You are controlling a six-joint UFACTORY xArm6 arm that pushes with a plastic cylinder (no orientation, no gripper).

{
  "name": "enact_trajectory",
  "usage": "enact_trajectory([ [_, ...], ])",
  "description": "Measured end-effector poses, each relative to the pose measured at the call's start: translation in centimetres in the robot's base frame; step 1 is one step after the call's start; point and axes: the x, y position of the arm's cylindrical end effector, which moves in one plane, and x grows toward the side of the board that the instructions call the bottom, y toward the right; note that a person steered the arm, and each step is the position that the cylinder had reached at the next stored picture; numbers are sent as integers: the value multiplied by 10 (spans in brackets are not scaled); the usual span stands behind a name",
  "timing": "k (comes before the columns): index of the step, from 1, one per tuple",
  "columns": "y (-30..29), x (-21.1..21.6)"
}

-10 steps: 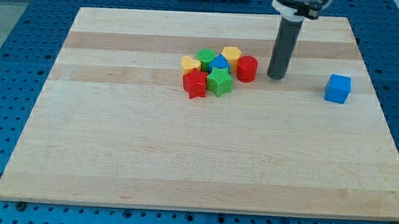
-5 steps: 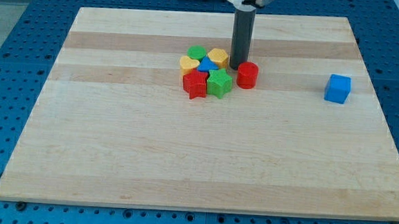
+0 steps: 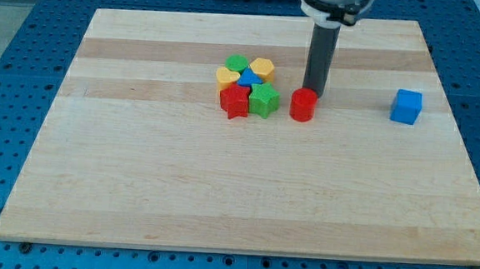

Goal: Move the red circle to the bottom center

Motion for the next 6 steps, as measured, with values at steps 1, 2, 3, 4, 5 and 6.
enact_trajectory([
  [1,0,22],
  [2,0,44],
  [3,-11,65],
  [4,-36,72],
  [5,-55,72],
  [6,-73,72],
])
